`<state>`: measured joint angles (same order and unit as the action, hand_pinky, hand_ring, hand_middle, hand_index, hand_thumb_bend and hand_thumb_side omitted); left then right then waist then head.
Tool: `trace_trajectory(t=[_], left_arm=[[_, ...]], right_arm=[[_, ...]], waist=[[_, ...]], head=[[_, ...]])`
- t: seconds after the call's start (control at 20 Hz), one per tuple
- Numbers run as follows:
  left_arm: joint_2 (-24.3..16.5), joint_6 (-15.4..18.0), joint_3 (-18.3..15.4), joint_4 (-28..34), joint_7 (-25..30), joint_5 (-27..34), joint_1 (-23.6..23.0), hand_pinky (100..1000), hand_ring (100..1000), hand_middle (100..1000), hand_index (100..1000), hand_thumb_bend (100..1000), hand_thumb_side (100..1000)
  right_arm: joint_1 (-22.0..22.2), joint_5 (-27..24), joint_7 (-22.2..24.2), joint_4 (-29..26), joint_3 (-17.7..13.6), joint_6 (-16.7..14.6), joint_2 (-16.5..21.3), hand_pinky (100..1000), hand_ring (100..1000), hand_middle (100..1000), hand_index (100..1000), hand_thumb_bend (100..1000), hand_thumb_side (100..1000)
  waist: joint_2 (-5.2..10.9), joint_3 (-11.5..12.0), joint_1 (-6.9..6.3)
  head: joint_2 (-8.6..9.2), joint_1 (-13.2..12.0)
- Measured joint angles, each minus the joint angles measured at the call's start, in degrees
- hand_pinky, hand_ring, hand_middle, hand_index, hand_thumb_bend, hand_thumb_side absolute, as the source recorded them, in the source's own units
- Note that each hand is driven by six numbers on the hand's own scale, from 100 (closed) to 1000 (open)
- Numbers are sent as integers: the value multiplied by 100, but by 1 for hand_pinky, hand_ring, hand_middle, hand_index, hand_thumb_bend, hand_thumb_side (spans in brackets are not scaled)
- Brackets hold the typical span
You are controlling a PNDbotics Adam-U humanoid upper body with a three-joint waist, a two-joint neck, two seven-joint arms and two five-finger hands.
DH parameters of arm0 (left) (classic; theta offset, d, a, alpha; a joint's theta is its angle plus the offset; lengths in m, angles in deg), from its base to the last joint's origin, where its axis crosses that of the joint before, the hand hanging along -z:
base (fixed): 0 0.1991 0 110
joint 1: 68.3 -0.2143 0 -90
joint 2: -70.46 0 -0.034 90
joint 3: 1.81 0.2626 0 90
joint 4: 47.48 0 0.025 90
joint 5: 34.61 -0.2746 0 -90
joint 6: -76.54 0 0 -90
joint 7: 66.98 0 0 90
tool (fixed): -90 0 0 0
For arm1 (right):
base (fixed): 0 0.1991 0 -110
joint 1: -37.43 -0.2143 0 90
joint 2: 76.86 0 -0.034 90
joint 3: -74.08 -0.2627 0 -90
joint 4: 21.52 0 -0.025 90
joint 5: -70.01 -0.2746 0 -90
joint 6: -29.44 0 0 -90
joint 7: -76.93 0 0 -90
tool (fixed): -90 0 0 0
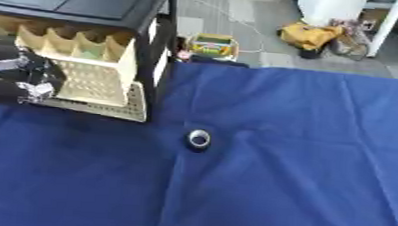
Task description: Pick up objects from table and place into drawer.
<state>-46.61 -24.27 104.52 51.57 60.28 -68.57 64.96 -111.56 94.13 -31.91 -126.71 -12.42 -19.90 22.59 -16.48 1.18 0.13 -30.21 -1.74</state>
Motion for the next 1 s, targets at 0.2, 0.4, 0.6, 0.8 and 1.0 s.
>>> trace_trajectory(t=[0.2,0.4,0.6,0.8,1.0], left_arm=[[59,83,-28,-162,-172,-98,106,549,832,877,966,100,1000],[141,159,-30,-333,-342,-126,232,562,841,891,977,100,1000],[198,209,-30,-486,-526,-203,346,599,853,900,975,100,1000],[287,248,-30,-619,-747,-308,434,661,870,918,991,100,1000],[395,331,-26,-823,-948,-434,580,739,891,937,1000,100,1000]], right_arm=[[-5,-13,-24,-6,-4,2,2,489,613,615,800,405,809],[-64,-31,-37,-24,-14,13,1,487,612,609,797,441,835],[-165,2,-37,7,-6,14,-34,485,611,606,796,439,840],[-203,55,-34,45,4,13,-73,484,610,605,795,439,838],[-208,77,-24,66,4,5,-110,487,613,607,796,440,835]], waist=[[-51,-24,-1],[-82,-48,-8],[-116,-80,-20],[-136,-81,-28],[-142,-91,-28]], head=[[57,-20],[108,-25],[119,-40],[161,-48],[165,-61]])
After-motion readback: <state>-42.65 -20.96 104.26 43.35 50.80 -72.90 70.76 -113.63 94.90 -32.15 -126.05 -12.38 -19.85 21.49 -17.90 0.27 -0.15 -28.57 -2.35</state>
